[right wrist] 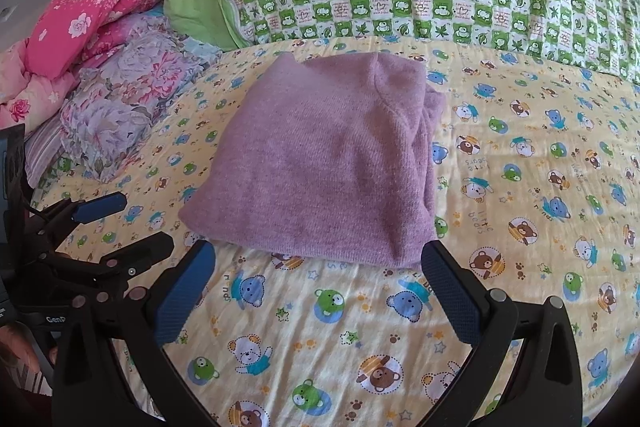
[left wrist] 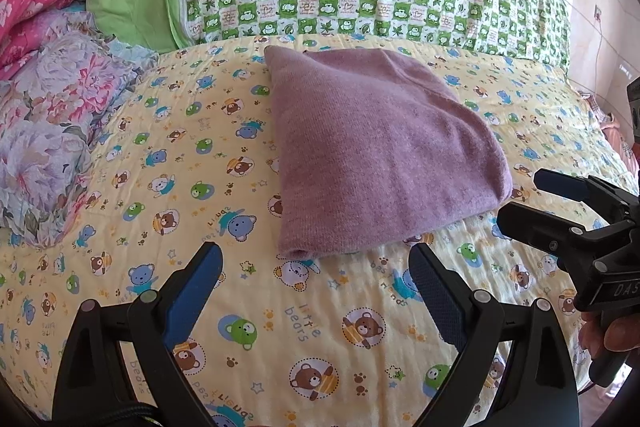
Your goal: Fold small clothes
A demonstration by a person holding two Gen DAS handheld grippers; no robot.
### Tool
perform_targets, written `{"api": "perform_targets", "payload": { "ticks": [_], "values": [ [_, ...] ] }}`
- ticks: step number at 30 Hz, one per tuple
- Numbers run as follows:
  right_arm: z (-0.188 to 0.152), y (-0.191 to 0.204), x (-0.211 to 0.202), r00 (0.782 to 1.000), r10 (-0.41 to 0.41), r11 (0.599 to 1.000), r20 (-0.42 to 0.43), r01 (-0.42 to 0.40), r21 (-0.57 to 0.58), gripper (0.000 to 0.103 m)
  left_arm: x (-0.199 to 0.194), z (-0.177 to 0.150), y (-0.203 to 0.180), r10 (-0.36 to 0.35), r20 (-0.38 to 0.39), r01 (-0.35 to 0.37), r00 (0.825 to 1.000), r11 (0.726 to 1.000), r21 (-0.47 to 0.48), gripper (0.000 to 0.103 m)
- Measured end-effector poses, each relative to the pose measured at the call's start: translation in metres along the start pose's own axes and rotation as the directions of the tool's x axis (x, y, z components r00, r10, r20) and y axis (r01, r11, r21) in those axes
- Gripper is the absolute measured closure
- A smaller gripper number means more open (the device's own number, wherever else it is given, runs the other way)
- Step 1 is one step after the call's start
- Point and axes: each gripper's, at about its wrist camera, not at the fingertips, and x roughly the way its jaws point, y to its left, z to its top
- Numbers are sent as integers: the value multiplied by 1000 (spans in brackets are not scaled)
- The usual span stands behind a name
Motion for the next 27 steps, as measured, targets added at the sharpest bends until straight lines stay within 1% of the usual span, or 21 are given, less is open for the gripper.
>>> {"api": "perform_targets", "payload": {
  "ticks": [19,27],
  "values": [
    [2,1,2,1000,5,1000,-1,-5,-7,0,4,3,2,-1,-9,1,1000,1000,-1,8],
    [8,1,2,1000,7,1000,9,-7,-10,0,4,6,4,-4,-5,4,1000,1000,-4,8]
  ]
}}
